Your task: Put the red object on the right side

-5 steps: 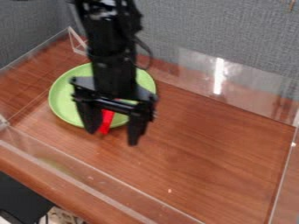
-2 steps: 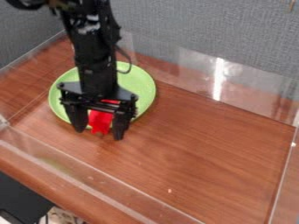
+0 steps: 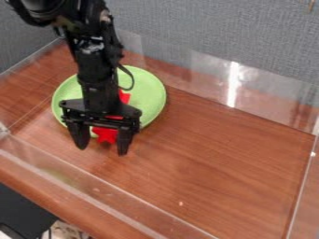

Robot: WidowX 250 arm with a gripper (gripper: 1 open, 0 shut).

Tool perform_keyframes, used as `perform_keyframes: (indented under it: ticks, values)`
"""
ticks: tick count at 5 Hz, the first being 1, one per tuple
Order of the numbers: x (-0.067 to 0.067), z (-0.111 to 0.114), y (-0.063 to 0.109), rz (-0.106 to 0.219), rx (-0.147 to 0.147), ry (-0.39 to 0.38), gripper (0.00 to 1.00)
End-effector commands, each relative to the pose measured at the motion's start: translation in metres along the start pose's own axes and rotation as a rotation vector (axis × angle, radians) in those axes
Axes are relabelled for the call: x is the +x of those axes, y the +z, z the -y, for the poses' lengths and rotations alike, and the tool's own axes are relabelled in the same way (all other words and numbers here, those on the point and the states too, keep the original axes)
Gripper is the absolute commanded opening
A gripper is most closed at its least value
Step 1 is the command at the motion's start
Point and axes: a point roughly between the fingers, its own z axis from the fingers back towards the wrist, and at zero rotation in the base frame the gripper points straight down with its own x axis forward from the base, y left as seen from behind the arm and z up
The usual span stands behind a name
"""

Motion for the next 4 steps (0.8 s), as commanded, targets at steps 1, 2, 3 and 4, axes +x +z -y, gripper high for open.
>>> perform_keyframes:
  ticks: [1, 2, 3, 4]
  values:
    - [0.005, 0.009, 0.006, 0.029, 0.003, 0.015, 1.0]
    - [0.002, 0.013, 0.0, 0.022, 0.007, -0.038, 1.0]
    - [-0.001, 0.017, -0.004, 0.016, 0.011, -0.091, 1.0]
    - [-0.003, 0.014, -0.004, 0.009, 0.013, -0.054, 1.0]
